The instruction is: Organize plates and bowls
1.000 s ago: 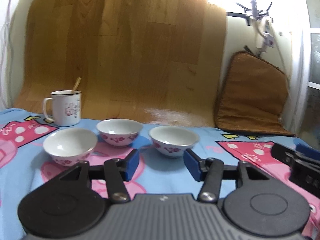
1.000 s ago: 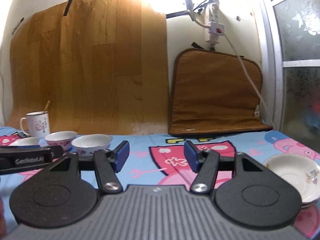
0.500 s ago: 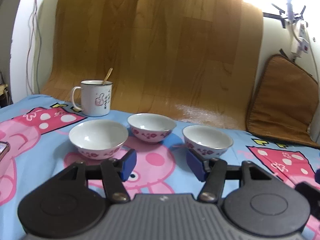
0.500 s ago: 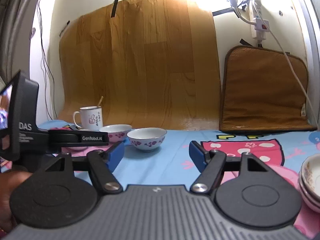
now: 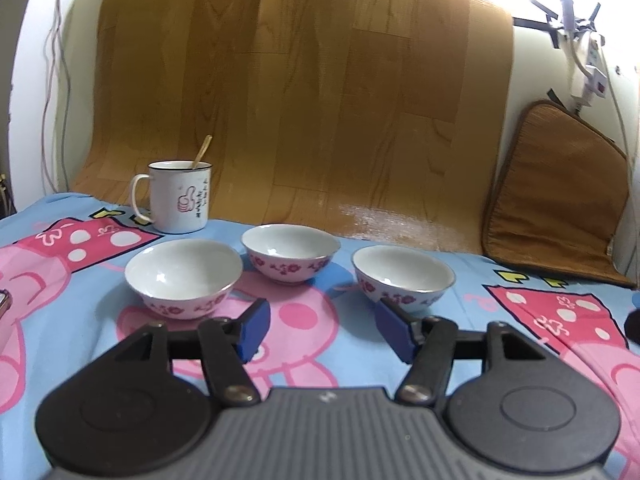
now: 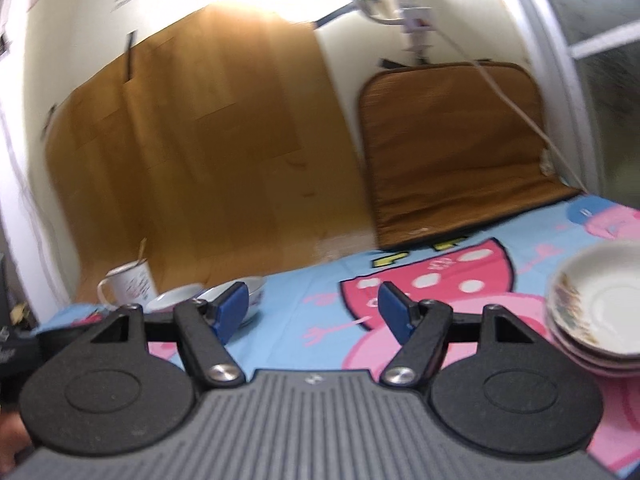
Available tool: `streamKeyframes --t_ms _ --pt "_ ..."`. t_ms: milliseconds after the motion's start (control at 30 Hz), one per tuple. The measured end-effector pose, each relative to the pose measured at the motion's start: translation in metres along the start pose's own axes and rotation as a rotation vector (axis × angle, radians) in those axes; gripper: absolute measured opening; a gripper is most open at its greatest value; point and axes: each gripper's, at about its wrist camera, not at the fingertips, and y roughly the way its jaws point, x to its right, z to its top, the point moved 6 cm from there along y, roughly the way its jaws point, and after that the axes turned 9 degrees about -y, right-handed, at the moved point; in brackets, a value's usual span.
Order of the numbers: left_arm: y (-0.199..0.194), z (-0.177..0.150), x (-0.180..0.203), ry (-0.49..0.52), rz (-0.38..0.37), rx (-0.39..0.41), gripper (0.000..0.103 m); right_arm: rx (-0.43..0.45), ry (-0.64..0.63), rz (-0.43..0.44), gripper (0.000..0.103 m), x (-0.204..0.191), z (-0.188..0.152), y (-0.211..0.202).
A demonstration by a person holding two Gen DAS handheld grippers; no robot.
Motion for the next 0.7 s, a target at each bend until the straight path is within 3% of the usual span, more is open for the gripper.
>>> streamKeyframes --t_ms 233,567,700 --pt "-0.009 -0.003 0.007 0.045 -0.074 0.019 0.076 -0.025 0.09 -0.063 0.074 0.015 -0.002 0.004" --pt "-0.011 -0.002 0.008 0.041 -0.118 0.023 0.081 -0.053 -0.161 -0.082 0.074 -0.021 -0.006 0.01" --pt "-0.008 -0.002 0.007 0.031 -0.121 0.01 0.082 -0.048 -0.168 -0.085 0.075 -0.019 -0.006 0.009"
